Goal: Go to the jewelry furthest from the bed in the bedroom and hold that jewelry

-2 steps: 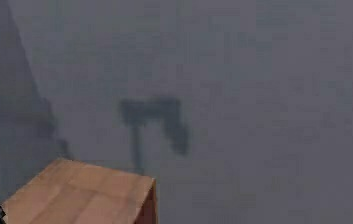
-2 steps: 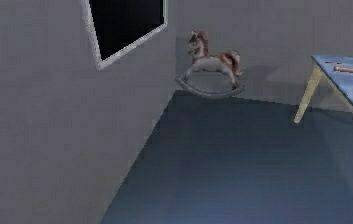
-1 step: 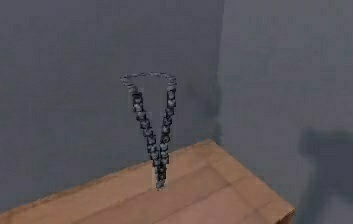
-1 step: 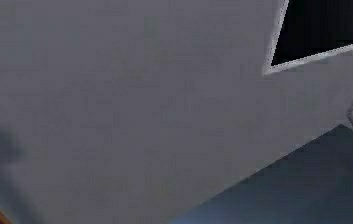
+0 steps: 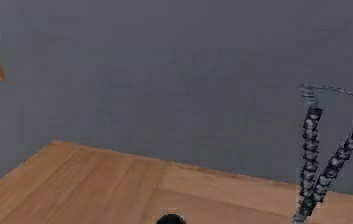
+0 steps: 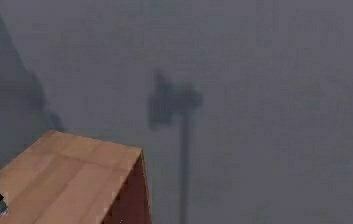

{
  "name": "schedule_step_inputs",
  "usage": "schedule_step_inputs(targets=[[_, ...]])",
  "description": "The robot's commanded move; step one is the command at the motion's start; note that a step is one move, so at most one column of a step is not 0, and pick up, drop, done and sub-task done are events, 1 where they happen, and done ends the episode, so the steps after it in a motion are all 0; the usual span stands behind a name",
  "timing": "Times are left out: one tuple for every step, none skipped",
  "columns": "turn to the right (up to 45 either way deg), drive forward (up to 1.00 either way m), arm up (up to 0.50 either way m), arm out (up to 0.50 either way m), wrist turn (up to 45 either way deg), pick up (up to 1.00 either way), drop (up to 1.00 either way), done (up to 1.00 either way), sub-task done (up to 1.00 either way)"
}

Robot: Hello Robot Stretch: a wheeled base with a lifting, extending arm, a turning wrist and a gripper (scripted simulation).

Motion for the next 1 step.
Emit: schedule_step_inputs(targets=[[-45.0, 0.00, 0.00, 0.00, 0.0, 0.00, 0.00, 0.00, 0.00]])
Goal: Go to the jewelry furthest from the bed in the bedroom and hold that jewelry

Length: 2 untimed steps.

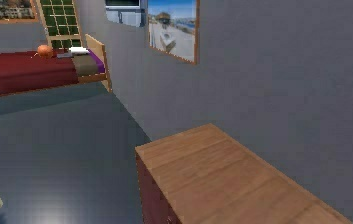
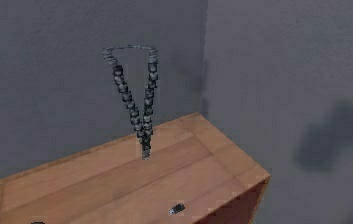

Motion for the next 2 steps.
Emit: schedule_step_inputs(targets=[[0.0, 0.00, 0.50, 0.00, 0.0, 0.00, 0.00, 0.00, 0.00], [0.0, 0.00, 0.38, 0.00, 0.0, 0.00, 0.00, 0.00, 0.00]])
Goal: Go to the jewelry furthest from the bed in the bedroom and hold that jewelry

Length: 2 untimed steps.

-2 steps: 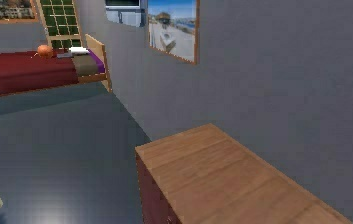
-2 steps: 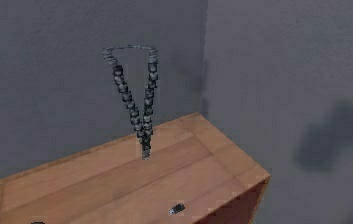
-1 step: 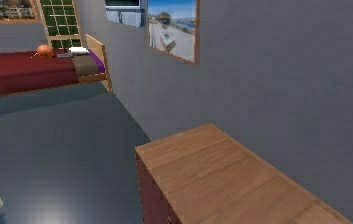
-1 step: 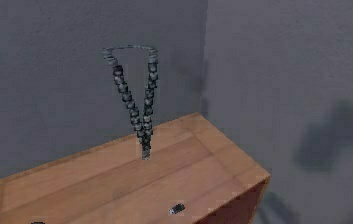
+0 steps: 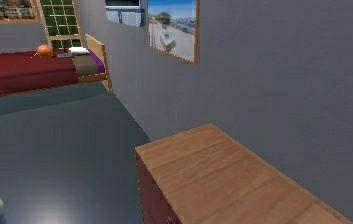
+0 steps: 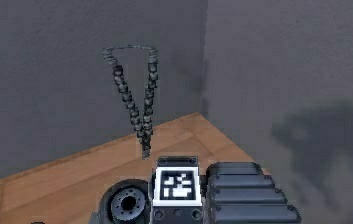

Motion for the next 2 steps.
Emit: schedule_step_inputs(targets=[[0.0, 0.00, 0.00, 0.28, 0.0, 0.00, 0.00, 0.00, 0.00], [0.0, 0.00, 0.00, 0.00, 45.0, 0.00, 0.00, 0.00, 0.00]])
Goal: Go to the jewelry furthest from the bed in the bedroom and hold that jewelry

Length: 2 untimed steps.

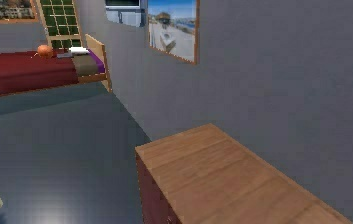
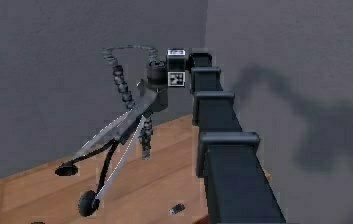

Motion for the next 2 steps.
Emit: schedule_step_inputs(targets=[[0.0, 0.00, 0.00, 0.00, 45.0, 0.00, 0.00, 0.00, 0.00], [0.0, 0.00, 0.00, 0.00, 45.0, 0.00, 0.00, 0.00, 0.00]])
